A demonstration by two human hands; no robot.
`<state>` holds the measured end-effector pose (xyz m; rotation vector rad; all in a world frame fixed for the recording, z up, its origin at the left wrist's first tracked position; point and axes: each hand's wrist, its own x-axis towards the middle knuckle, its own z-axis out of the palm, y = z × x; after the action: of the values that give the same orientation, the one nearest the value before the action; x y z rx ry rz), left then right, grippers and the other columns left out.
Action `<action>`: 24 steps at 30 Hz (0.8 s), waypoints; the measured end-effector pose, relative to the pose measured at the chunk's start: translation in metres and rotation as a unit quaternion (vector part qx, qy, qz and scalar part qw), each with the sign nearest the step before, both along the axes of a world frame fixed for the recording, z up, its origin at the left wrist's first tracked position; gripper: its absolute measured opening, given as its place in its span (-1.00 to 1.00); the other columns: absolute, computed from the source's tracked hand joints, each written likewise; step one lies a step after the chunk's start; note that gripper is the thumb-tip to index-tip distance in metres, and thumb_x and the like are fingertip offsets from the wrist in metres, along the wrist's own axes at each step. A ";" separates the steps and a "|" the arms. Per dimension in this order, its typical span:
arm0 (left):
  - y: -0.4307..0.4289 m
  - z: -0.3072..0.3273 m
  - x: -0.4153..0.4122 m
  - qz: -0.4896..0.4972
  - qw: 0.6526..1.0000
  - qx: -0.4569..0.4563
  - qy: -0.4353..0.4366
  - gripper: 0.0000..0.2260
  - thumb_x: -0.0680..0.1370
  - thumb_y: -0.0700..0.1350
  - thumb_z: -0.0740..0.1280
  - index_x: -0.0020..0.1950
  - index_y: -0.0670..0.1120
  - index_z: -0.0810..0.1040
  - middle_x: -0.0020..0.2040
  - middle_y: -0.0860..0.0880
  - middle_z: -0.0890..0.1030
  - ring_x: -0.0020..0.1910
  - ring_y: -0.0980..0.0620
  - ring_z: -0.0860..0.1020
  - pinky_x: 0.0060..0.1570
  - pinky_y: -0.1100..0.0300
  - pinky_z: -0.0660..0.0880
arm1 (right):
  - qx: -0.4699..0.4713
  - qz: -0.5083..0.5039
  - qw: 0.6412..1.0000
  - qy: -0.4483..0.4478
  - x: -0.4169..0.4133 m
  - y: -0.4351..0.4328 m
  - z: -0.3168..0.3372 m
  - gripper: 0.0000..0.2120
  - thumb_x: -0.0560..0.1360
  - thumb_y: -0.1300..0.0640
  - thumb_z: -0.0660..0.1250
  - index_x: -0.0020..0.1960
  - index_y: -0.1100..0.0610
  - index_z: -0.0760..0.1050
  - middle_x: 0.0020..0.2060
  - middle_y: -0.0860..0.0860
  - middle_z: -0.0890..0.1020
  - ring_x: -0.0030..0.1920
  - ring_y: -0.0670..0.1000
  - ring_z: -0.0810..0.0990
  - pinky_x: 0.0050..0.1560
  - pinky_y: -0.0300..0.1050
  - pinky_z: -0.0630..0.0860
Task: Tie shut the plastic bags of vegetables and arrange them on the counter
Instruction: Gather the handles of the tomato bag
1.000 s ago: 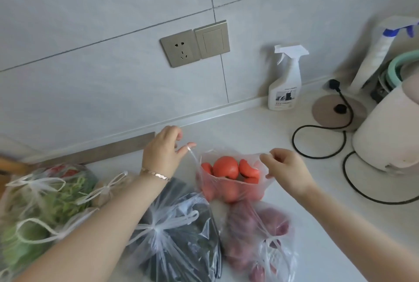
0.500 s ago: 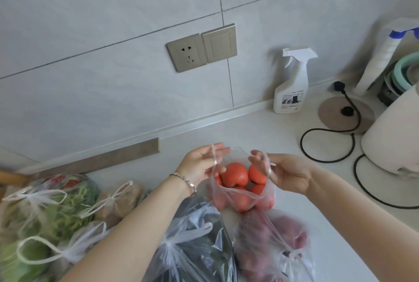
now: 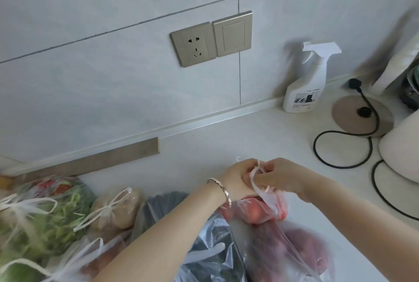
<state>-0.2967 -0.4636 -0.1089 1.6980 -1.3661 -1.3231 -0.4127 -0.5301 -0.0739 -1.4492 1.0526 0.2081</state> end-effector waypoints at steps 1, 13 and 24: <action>0.000 -0.002 0.000 0.008 0.998 -0.014 -0.058 -0.75 0.38 -0.16 0.41 -0.32 0.09 0.38 -0.38 0.12 0.44 -0.44 0.31 0.46 -0.35 0.51 0.35 | -0.068 0.000 0.998 0.018 -0.001 -0.002 -0.003 -0.67 0.38 0.17 0.38 -0.47 0.07 0.31 -0.55 -0.08 0.32 -0.51 -0.10 0.27 -0.54 -0.41 0.19; 0.019 -0.036 0.026 0.374 0.878 0.061 0.293 -0.59 0.47 -0.17 0.28 -0.59 -0.16 0.37 -0.71 0.04 0.27 -0.66 0.10 0.32 -0.44 0.25 0.42 | 0.229 -0.418 0.878 -0.043 -0.018 -0.035 -0.095 -0.74 0.52 0.25 0.21 -0.34 0.19 0.38 -0.73 -0.02 0.38 -0.67 -0.07 0.38 -0.63 -0.35 0.28; 0.054 -0.071 0.054 -0.322 0.821 -0.149 -0.448 -0.85 0.24 -0.05 0.42 -0.50 0.00 0.50 -0.52 0.09 0.48 -0.51 0.12 0.46 -0.44 0.38 0.42 | -0.184 -0.142 0.969 0.083 0.004 -0.056 -0.120 -0.64 0.50 0.11 0.29 -0.40 0.13 0.25 -0.49 0.03 0.45 -0.47 -0.01 0.36 -0.41 -0.18 0.27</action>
<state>-0.2425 -0.4101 -0.1795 1.7479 -2.7036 -0.4537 -0.4089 -0.5859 -0.1937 -1.6050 1.4806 -0.0790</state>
